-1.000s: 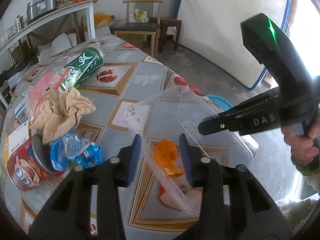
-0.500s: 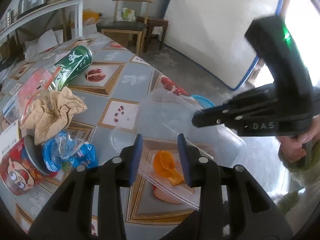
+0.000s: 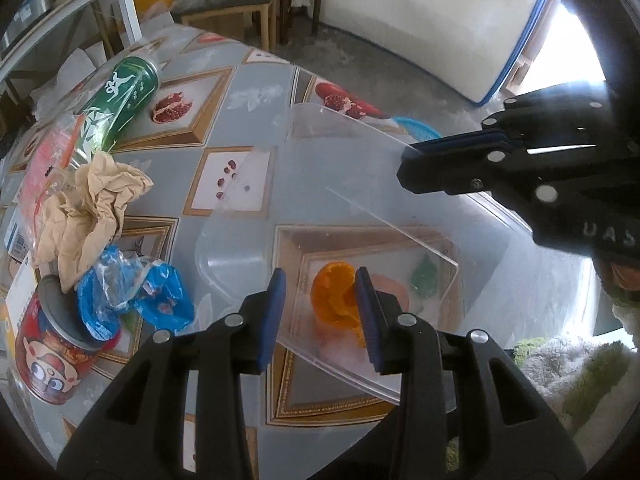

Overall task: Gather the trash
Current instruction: 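Grasp the clear box rim with the right tool while the left tool grasps the orange peel, then lift the clear box with the right tool while the left tool holds the orange peel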

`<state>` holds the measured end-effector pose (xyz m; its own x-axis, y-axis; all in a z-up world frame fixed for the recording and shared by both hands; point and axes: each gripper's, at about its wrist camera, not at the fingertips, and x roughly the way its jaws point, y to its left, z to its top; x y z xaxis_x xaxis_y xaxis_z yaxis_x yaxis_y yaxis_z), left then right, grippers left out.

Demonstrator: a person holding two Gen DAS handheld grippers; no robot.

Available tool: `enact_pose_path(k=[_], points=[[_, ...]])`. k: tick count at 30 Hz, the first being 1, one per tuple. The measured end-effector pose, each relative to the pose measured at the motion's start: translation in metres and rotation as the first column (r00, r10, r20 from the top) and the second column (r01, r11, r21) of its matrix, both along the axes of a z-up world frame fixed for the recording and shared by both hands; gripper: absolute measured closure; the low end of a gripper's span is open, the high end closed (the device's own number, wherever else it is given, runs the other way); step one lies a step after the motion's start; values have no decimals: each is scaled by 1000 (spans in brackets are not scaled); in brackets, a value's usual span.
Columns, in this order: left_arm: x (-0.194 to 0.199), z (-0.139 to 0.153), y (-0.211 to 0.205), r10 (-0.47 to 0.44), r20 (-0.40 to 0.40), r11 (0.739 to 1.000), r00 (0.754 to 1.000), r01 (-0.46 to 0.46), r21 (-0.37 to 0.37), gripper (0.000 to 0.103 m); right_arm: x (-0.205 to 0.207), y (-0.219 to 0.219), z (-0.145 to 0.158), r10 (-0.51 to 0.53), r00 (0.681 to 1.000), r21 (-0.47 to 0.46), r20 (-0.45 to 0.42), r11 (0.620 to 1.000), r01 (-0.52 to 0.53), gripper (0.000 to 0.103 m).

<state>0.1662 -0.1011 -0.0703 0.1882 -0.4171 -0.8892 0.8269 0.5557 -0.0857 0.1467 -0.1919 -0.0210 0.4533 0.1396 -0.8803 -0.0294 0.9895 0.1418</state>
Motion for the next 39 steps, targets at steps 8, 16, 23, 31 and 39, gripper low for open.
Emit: enact_pose_path(k=[8,16,23,31,39], points=[[6,-3,-6,5,-37,999,999,-3,42,89,0,-2,-1,-11,1000,0,-3,1000,11,98],[6,7,2,66,-28,997,997,-67,-38,99,0,-9,-6,-33,999,10,-11,999,33,98],[9,42,21,172,-14,955,985,-170,-242,100,4,-22,-15,-88,996,36,-27,995,89,98],[18,71,47,336,-9,869,942,-313,-383,100,11,-53,-26,-195,979,130,-55,971,200,98],[14,59,50,395,9,862,919,-367,-350,100,12,-56,-37,-188,976,152,-113,967,204,96]])
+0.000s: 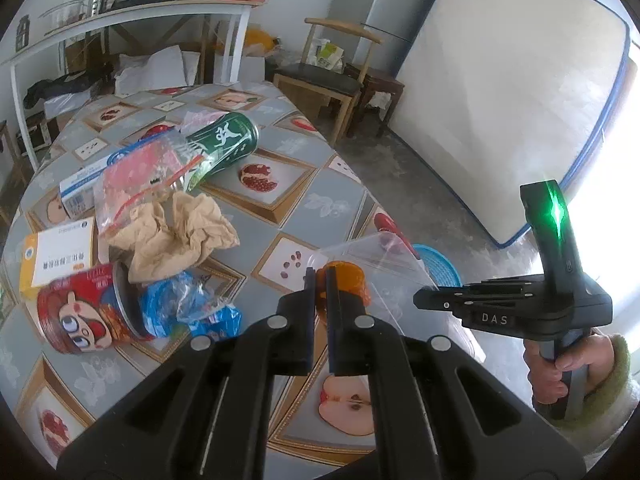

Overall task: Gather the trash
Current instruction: 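Lift the clear box with the right tool while the left tool holds the orange peel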

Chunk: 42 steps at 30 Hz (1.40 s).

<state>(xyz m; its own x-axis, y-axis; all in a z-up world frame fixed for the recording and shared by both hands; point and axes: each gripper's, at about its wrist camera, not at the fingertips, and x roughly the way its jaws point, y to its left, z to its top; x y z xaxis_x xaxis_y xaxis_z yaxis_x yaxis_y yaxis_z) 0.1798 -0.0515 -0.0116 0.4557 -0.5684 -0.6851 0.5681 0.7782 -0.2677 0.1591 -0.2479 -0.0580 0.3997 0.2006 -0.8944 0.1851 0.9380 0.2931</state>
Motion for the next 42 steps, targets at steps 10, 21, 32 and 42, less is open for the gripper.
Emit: enact_pose_path(k=[10,21,32,42], points=[[1,-1,10,58,22,998,998,-57,-25,100,1,-4,1,-1,1000,-32,-30,1000,1,98],[0,10,25,89,45,993,995,-85,-77,100,-1,-14,25,-45,999,-98,-1,994,45,99],[-3,15,28,87,57,992,995,-82,-95,100,-3,-30,47,-93,994,-130,53,987,99,99],[-3,18,30,88,64,991,994,-81,-102,100,-4,-34,59,-114,990,-139,84,982,125,99]])
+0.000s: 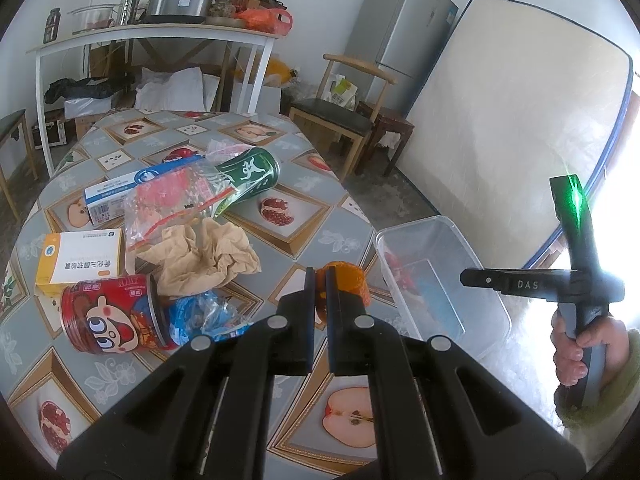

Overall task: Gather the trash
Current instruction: 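Lift the clear box with the right tool while the left tool holds the orange peel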

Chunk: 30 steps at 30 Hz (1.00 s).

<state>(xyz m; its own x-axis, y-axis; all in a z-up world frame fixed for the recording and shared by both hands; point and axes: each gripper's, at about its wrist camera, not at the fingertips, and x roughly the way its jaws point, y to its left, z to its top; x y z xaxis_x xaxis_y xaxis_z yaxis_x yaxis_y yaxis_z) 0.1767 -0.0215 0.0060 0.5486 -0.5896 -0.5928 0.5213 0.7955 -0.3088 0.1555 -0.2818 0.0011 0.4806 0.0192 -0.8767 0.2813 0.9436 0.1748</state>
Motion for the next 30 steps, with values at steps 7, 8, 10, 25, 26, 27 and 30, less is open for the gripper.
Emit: enact_pose_path(k=[7,8,10,25,26,27,30], points=[[0,1,1,0,0,1000,1000,0,-5,100,-1,-2,5,-11,1000,-4,13,1000,11,99],[-1,1,1,0,1,1000,1000,0,-4,100,-2,-2,5,-11,1000,-4,14,1000,11,99],[-1,1,2,0,1,1000,1000,0,-4,100,-2,-1,6,-11,1000,-4,16,1000,11,99],[-1,3,3,2,-1,1000,1000,-2,-7,100,-1,1,8,-11,1000,-9,21,1000,11,99],[-1,3,3,2,-1,1000,1000,-2,-8,100,0,0,9,-13,1000,-10,22,1000,13,99],[-1,4,3,2,1,1000,1000,-2,-9,100,0,-1,9,-16,1000,-11,23,1000,16,99],[-1,3,4,2,0,1000,1000,-2,-8,100,-1,-2,10,-21,999,-11,27,1000,21,99]])
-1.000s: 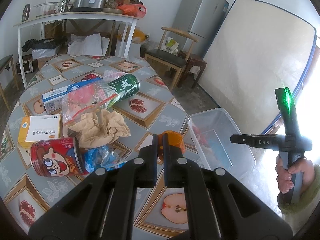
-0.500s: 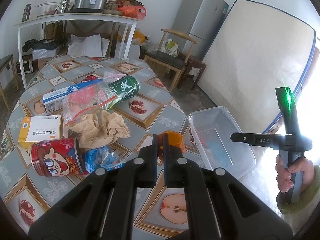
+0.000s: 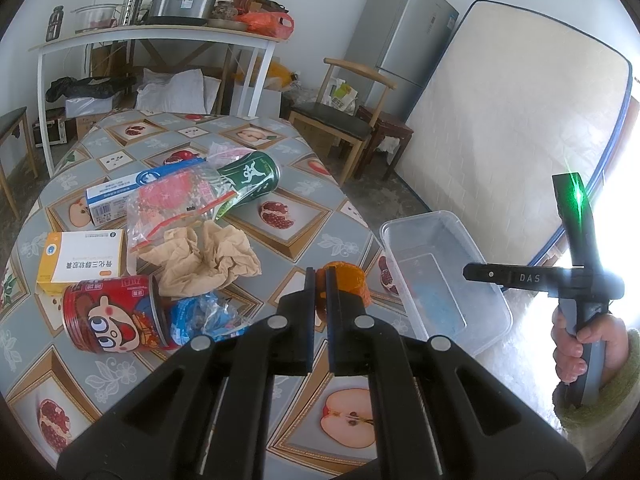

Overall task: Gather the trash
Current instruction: 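Lift the clear box with the right tool while the left tool holds the orange peel, then carry the orange peel and clear box over the blue wastebasket and open both tools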

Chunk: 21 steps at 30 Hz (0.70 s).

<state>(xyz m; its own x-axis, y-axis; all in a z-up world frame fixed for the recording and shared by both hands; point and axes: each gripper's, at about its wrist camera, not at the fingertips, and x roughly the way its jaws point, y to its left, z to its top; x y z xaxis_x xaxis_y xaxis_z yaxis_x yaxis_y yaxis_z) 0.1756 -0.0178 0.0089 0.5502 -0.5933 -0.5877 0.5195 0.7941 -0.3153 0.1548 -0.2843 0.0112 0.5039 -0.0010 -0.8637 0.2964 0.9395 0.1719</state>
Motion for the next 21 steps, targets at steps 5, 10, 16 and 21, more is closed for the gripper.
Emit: enact_pose_path(k=[5,10,16,21], points=[[0,1,-1,0,1,1000,1000,0,-1,100,-1,-3,2,-9,1000,-1,7,1000,9,99],[0,2,-1,-1,-5,1000,1000,1,-4,100,-3,-4,3,-18,1000,3,19,1000,18,99],[4,8,-13,-18,-9,1000,1000,18,0,100,-13,-17,4,-57,997,24,51,998,56,99],[6,16,-33,-69,0,998,998,69,2,100,-30,-39,10,-124,988,28,93,992,122,99]])
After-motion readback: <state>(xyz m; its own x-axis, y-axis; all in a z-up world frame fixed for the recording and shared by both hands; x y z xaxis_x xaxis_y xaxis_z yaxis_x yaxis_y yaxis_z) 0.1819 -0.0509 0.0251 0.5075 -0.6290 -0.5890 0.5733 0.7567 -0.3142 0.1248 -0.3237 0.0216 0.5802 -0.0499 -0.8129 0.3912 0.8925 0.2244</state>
